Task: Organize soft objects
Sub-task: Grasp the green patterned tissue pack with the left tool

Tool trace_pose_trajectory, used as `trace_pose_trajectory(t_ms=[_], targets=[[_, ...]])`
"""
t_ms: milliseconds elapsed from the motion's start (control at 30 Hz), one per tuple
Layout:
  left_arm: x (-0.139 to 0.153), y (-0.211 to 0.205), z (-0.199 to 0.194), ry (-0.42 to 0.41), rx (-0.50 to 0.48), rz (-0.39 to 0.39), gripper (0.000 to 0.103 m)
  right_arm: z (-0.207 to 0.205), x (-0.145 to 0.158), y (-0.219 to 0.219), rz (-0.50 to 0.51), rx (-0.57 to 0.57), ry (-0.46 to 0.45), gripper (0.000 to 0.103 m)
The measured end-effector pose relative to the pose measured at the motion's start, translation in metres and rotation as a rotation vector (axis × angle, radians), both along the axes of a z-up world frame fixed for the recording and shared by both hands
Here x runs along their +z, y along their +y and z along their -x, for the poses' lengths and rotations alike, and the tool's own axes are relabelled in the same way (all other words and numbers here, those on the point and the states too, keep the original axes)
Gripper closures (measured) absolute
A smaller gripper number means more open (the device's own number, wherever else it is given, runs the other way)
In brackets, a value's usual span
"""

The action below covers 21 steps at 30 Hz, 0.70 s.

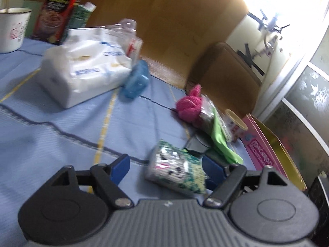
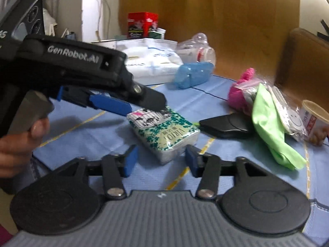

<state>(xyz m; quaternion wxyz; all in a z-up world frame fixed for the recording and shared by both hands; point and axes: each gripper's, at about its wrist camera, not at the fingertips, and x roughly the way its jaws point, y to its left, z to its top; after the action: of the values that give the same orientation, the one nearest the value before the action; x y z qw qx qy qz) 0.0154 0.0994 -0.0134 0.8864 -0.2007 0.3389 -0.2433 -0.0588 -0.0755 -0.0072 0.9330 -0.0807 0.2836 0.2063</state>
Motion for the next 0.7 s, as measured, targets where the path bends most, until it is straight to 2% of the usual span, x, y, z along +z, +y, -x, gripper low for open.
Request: trace_pose_trajectory(t_ms=[167, 333, 533, 600, 700], targets=[[-0.005, 0.015, 0.001, 0.025, 0.0, 0.035, 0.023, 0.015, 0.0, -0.018, -0.029, -0.03, -0.011, 0.035], [-0.003, 0.006, 0.004, 0.027, -0.069, 0.055, 0.023, 0.02, -0.001, -0.026, -0.033, -0.062, -0.01, 0.034], [0.001, -0.017, 0.001, 0.035, -0.134, 0.037, 0.023, 0.011, 0.001, -0.019, 0.014, -0.059, -0.03, 0.032], [0.001, -0.022, -0.001, 0.034, -0.124, 0.012, 0.02, 0.004, 0.002, -0.017, 0.02, -0.035, -0.028, 0.026], [-0.001, -0.02, -0.011, 0.039, -0.09, -0.008, 0.018, -0.008, -0.001, -0.011, 0.036, -0.01, 0.008, 0.025]])
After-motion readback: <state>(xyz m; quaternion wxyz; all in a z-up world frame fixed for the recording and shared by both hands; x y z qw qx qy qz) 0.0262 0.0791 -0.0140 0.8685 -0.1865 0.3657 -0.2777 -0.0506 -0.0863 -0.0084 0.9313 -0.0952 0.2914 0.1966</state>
